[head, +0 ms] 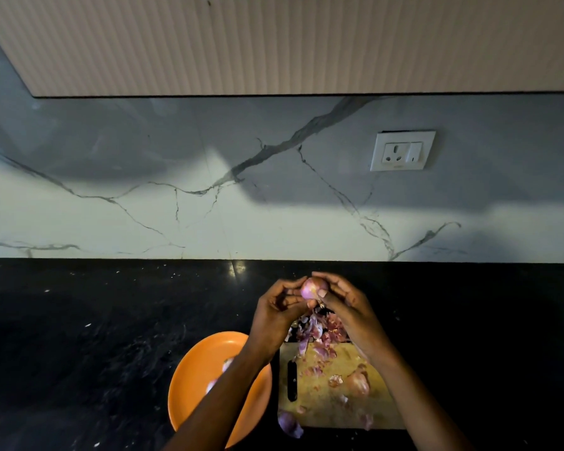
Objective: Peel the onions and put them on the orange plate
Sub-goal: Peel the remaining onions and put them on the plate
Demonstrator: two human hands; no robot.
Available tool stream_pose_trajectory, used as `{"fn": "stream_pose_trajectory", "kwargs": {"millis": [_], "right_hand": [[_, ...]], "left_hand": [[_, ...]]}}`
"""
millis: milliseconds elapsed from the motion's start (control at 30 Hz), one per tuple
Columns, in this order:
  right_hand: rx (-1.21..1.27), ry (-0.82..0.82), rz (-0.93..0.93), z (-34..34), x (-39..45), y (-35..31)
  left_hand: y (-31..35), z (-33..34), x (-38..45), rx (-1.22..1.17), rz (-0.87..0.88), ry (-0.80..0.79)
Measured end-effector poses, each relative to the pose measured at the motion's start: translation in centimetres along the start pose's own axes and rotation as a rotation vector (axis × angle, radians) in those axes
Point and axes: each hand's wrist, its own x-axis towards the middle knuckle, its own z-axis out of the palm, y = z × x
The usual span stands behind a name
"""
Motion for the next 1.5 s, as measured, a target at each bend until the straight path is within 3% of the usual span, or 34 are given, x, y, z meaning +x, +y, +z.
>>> {"fn": "stream_pose_trajectory", "kwargs": {"millis": [400,533,667,867,1167,1500], "right_hand": [[0.033,0.157,0.026,1.0,-0.3,0.5],[0.024,0.118,0.053,0.4,0.1,0.2],[-0.053,0.045,0.003,0.0,0.4,-0.5],[-0.250,0.095,-0.158,-1.1,1.1,-0.4],[-0.377,0.185,-0.065,-2.0,2.3,0.2],[-0.446,-0.028,-0.101,-1.3,1.7,-0.6]], "left_hand": [[-0.9,0.1,0.1,0.070,0.013,0.004],[-0.7,0.1,0.1,0.082,0.035,0.000],[-0.4,-0.2,0.3,0.049,0.047,-0.017],[0.5,-0.7,0.3,0.070,0.059,-0.039],[0.4,-0.9,-0.2,0.055,-0.041,-0.141],[0.0,-0.4,0.4,0.070,-0.021,-0.053]]}}
